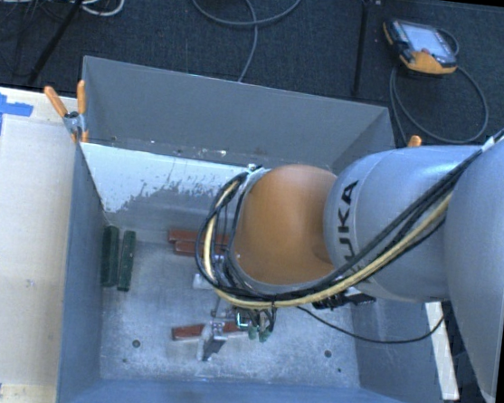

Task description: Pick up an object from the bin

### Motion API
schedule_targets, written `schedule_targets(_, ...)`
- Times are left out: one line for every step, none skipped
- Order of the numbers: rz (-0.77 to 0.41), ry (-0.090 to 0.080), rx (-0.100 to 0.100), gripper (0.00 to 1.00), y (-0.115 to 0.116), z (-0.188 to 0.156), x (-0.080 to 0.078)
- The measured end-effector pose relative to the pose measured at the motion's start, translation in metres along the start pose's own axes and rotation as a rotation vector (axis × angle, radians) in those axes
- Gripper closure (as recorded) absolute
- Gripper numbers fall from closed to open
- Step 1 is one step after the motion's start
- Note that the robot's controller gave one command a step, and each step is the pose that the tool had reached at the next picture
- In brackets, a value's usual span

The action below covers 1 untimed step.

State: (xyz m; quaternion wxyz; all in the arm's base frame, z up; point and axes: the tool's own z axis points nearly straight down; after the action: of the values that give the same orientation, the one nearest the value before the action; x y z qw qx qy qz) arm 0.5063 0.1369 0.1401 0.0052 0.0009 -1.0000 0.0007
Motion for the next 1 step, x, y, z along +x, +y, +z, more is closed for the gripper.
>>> schedule_targets(0.003, -0.008, -0.001, 0.00, -0.0005, -0.0039, -0.0020)
